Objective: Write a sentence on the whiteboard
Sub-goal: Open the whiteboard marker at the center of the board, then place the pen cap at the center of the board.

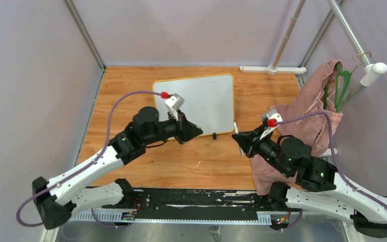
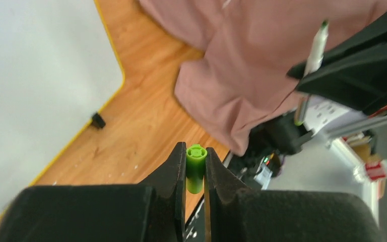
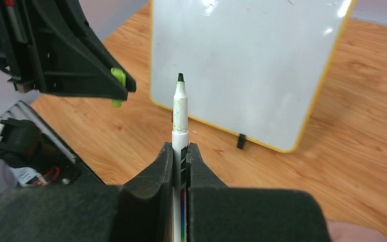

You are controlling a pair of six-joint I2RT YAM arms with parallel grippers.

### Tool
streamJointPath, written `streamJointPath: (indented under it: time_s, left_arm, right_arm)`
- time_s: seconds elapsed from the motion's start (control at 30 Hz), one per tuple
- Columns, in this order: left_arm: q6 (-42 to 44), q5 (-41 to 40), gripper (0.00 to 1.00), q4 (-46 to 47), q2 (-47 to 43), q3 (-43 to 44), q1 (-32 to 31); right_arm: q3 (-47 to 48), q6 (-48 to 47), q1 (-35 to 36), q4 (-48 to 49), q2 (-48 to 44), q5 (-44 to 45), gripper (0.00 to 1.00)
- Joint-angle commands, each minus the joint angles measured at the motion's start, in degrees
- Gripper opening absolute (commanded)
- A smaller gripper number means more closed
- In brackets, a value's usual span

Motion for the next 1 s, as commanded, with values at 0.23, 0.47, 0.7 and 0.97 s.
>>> streamJointPath:
  time_s: [0.23,0.47,0.7,0.97]
  left_arm:
    - [6.13,-20.44,0.0,-16.14,26.99,13.45,-11.28]
    - [1.87,-23.67,0.0,-18.83,41.35,21.48,-13.22]
    - [0.07,-27.82,0.0,-23.34,52.79,30.73,-15.79]
    - [-4.19,-25.75,0.0,-23.12,61.69,36.91,-15.9]
  right_arm:
    - [-2.4,0.11,0.49,-12.37,-9.21,15.05,0.0]
    - [-3.12,0.3,0.49,-13.99,-11.14,16.12,0.0]
    - [-3.53,-0.51,0.49,-15.17,-14.52,17.4,0.0]
    - [-2.38,-0.72,0.49,-16.3,-15.59,17.15,0.0]
